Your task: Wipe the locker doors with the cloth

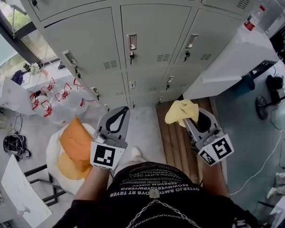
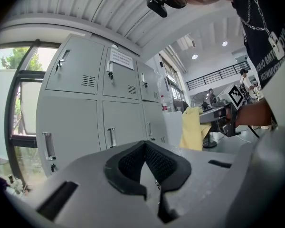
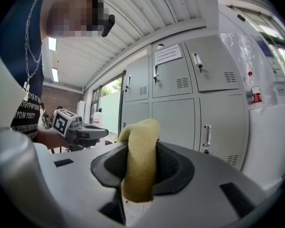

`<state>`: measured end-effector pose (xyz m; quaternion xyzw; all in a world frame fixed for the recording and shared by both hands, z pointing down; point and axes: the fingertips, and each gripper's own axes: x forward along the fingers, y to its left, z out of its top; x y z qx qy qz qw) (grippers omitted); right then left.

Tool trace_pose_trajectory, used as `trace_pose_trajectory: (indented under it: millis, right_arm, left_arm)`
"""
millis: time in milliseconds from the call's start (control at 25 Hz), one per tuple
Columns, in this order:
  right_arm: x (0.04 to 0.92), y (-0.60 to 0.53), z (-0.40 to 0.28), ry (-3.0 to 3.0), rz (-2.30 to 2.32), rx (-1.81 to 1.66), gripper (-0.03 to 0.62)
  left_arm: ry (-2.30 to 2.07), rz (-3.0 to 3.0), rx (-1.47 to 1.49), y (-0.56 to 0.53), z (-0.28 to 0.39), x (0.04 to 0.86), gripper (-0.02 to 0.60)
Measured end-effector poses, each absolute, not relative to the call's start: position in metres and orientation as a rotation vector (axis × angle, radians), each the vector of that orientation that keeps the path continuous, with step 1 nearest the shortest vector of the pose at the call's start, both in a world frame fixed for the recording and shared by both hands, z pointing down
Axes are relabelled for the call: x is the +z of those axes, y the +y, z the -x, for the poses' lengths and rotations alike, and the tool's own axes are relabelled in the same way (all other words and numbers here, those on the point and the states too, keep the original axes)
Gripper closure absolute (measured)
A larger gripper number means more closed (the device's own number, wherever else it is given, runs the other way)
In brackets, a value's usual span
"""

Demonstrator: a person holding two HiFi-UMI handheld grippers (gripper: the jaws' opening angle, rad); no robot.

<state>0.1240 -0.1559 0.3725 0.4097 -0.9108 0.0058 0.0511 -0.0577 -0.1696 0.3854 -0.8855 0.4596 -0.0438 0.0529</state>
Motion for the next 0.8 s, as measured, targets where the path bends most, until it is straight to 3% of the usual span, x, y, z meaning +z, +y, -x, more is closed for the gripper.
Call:
trace_pose_trajectory:
  millis: [800]
  right_arm:
    - [0.353, -0.204, -0.057, -2.798, -1.217, -0.060, 0.479]
  left_arm:
    - [1.420, 2.656, -0.107, -0.207, 0.120, 0.378, 0.575]
